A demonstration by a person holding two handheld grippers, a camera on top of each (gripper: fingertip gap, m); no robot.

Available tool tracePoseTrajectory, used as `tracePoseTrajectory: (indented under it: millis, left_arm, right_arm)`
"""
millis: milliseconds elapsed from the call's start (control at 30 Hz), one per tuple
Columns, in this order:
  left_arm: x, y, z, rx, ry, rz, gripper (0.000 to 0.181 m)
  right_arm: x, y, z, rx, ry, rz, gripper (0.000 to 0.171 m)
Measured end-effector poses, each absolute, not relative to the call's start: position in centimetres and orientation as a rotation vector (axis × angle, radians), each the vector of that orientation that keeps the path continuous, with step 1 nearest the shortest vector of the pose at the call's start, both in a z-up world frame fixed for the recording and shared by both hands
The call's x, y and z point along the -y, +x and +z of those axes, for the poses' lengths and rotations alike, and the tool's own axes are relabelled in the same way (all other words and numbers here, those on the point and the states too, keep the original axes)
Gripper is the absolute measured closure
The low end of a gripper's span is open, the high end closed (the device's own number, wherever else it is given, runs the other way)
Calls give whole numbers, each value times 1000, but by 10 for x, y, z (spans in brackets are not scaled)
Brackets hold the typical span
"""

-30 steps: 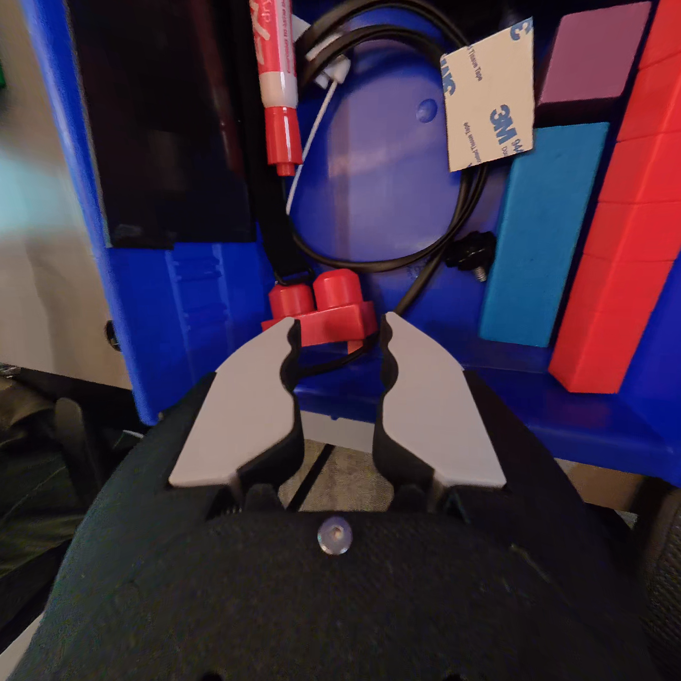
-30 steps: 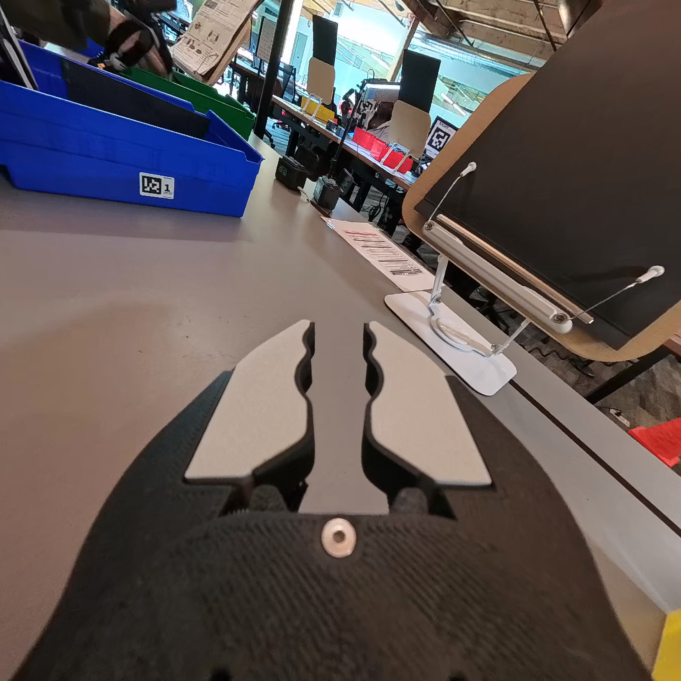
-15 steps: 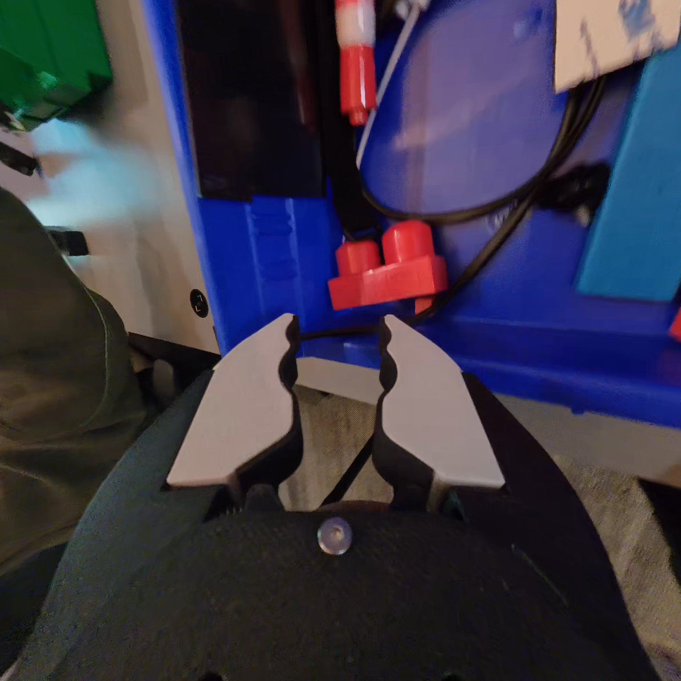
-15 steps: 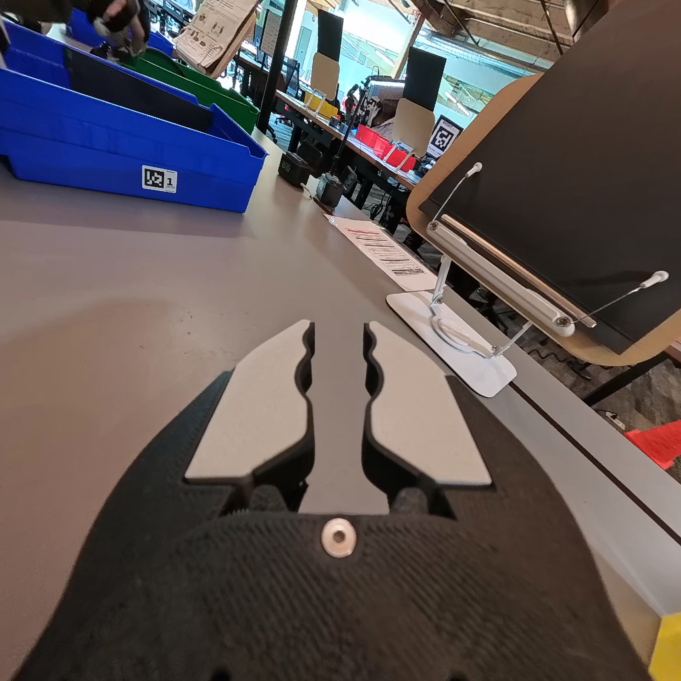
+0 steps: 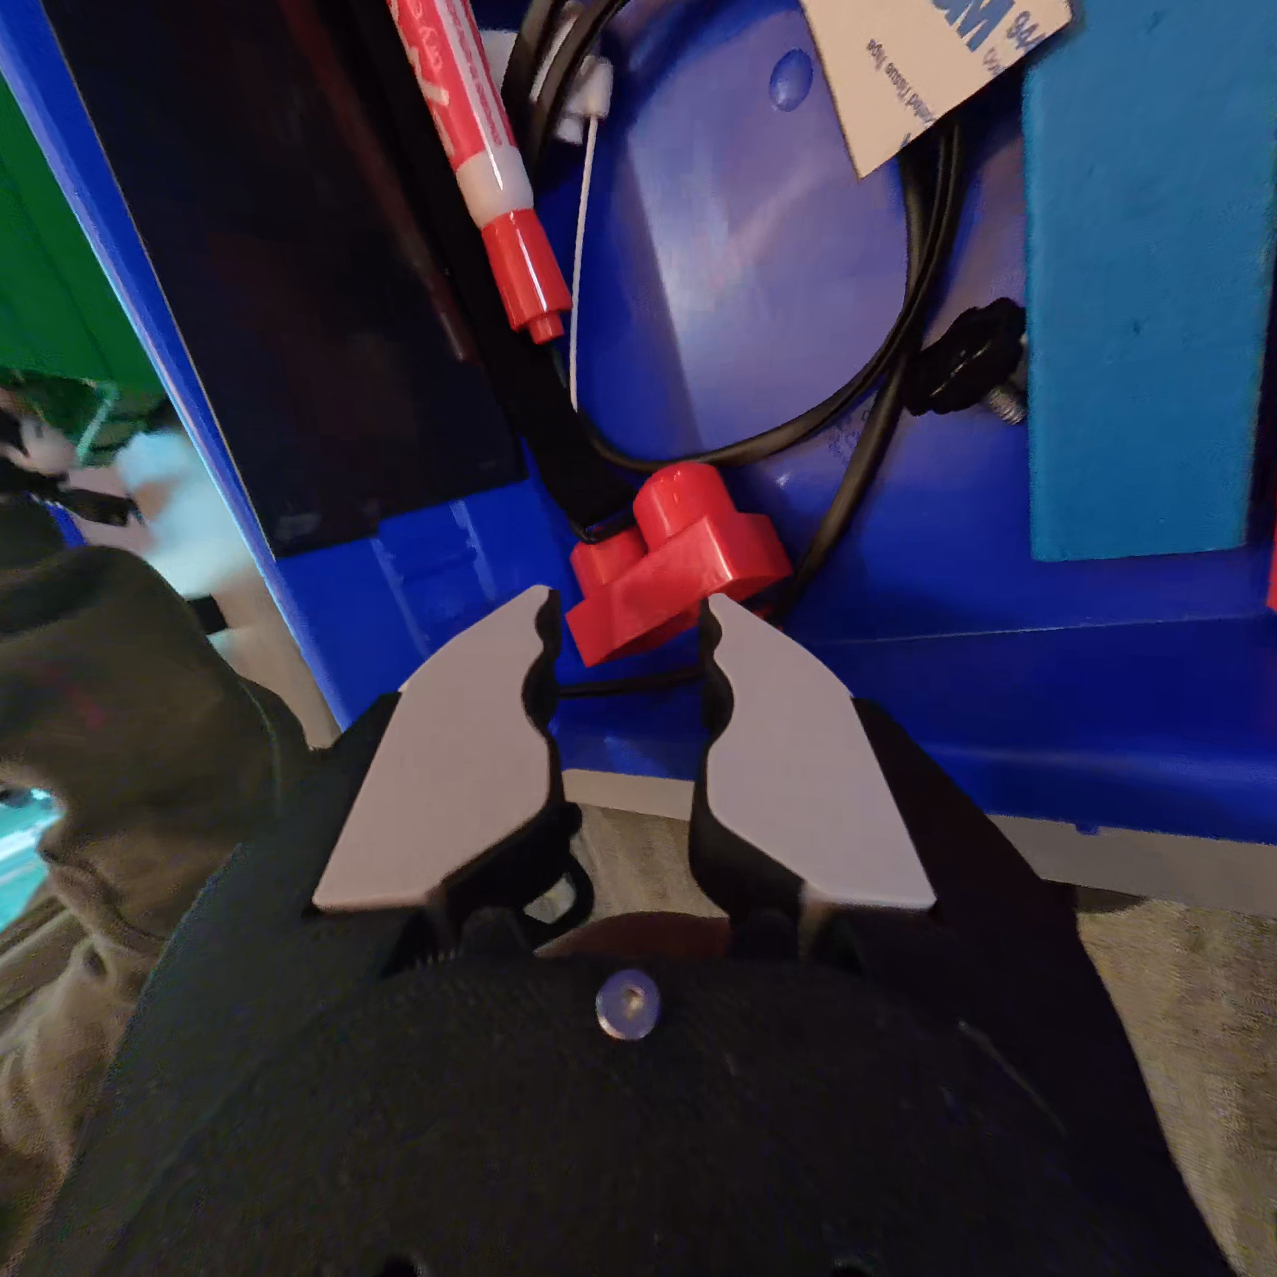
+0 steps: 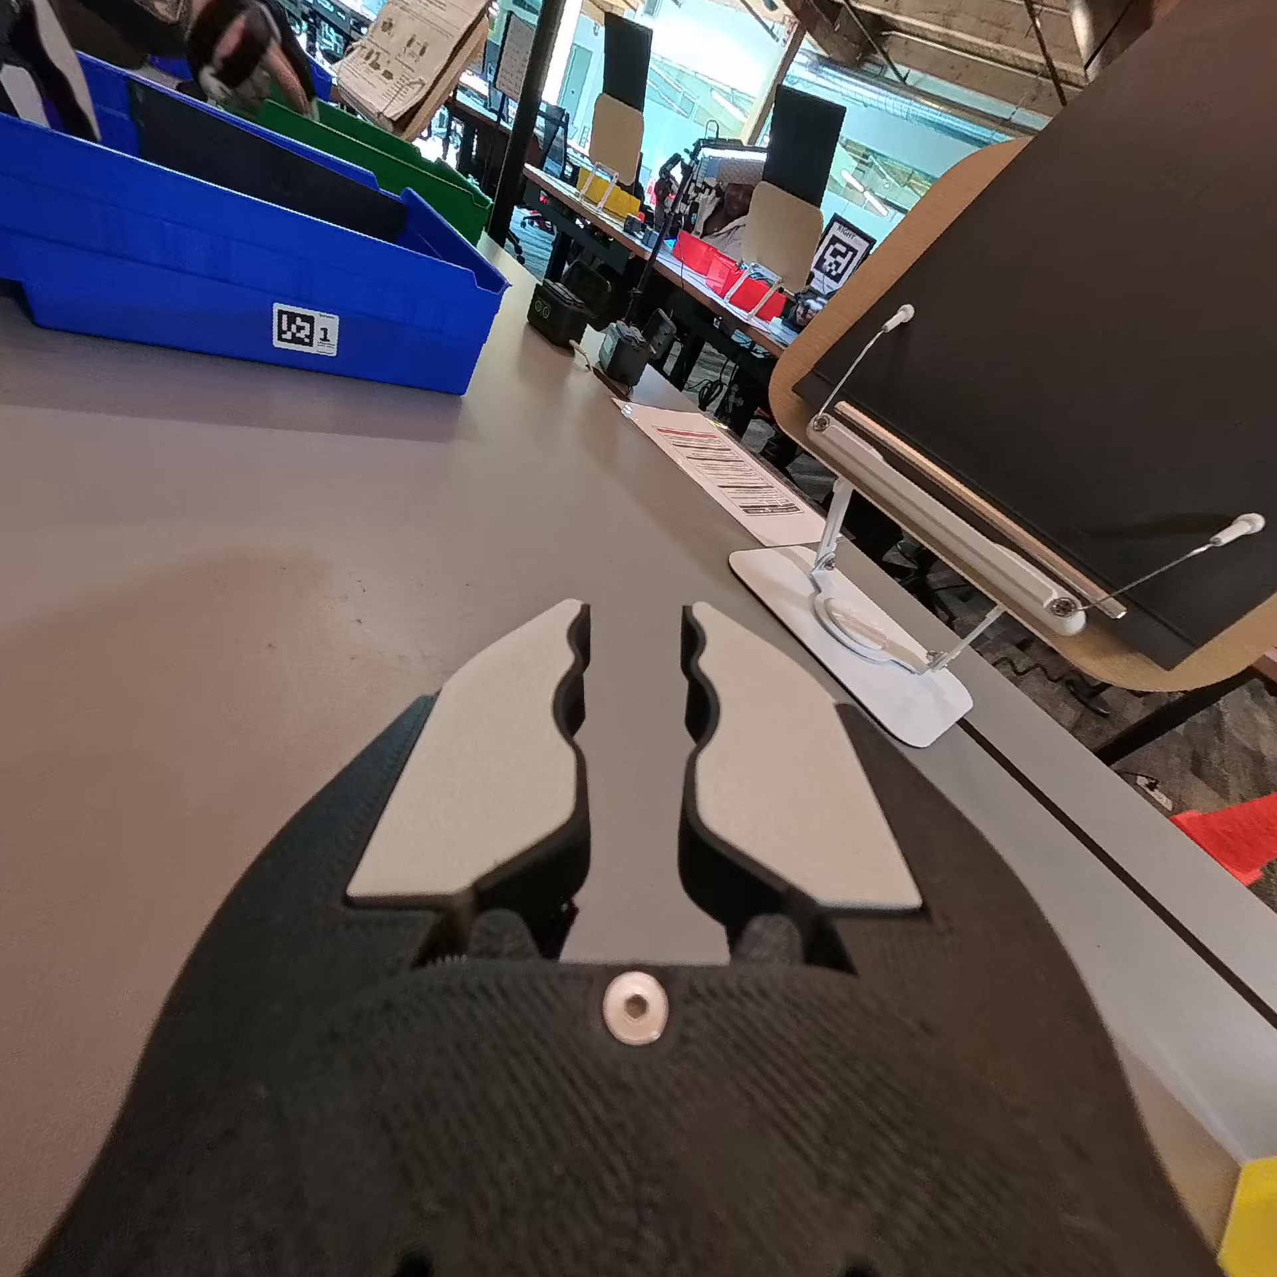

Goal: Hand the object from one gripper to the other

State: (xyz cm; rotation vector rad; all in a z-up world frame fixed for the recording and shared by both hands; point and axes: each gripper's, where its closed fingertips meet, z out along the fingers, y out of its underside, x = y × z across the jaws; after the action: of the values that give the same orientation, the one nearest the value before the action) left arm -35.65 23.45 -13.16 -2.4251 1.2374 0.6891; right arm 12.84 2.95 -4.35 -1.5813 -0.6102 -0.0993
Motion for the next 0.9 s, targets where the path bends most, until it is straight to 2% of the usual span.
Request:
tracePoseTrajectory:
  millis: [267,433,700,800,900]
  left_arm:
    - [-247,-337,-135,-1337,-2283,688,156]
    - [-253,-339,-138,-1345,-2256,759,177]
    - [-262,-333,-90,-1114,-2137,583,178]
    - [-257,-340,-90,-1133,-2155,603,178]
    - [-253,-352,-104,-1187,-2206,683,164]
  right_arm:
    - [-29,127,-44,618,-1580,-102,146]
    - [-29,127,-43,619,-1577,-103,146]
    - [-29,126,-44,620,-1580,-101,146]
    - [-29,126,-44,623,-1580,-100,146]
    - [-29,125,-44,625,-1578,-103,146]
